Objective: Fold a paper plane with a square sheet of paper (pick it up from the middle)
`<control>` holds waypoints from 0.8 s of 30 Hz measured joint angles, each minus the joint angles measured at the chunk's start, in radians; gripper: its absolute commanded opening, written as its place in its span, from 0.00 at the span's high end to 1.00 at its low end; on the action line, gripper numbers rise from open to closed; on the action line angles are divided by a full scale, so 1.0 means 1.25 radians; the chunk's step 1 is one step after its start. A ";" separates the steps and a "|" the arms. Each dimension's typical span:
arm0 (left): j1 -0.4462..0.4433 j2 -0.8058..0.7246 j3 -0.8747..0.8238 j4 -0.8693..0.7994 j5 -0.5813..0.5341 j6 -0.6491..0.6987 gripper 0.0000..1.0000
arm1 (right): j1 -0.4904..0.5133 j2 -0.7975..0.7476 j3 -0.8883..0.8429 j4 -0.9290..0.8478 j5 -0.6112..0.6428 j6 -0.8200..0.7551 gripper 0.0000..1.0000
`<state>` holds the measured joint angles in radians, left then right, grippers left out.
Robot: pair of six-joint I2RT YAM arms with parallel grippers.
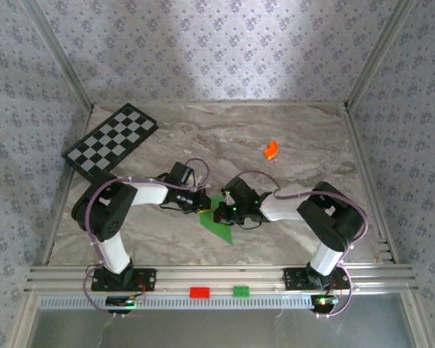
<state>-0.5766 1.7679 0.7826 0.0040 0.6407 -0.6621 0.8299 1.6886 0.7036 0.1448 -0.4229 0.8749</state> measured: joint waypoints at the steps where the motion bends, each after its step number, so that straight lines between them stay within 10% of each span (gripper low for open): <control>1: 0.000 0.002 0.001 0.000 0.004 0.000 1.00 | 0.000 -0.009 -0.010 0.000 0.000 0.000 0.98; 24: 0.000 0.007 0.004 0.001 0.014 -0.001 1.00 | 0.001 -0.207 -0.202 -0.023 -0.021 0.000 0.97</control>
<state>-0.5762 1.7767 0.7872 0.0055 0.6586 -0.6628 0.8314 1.4303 0.4515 0.1158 -0.4496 0.8745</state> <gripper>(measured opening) 0.049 0.048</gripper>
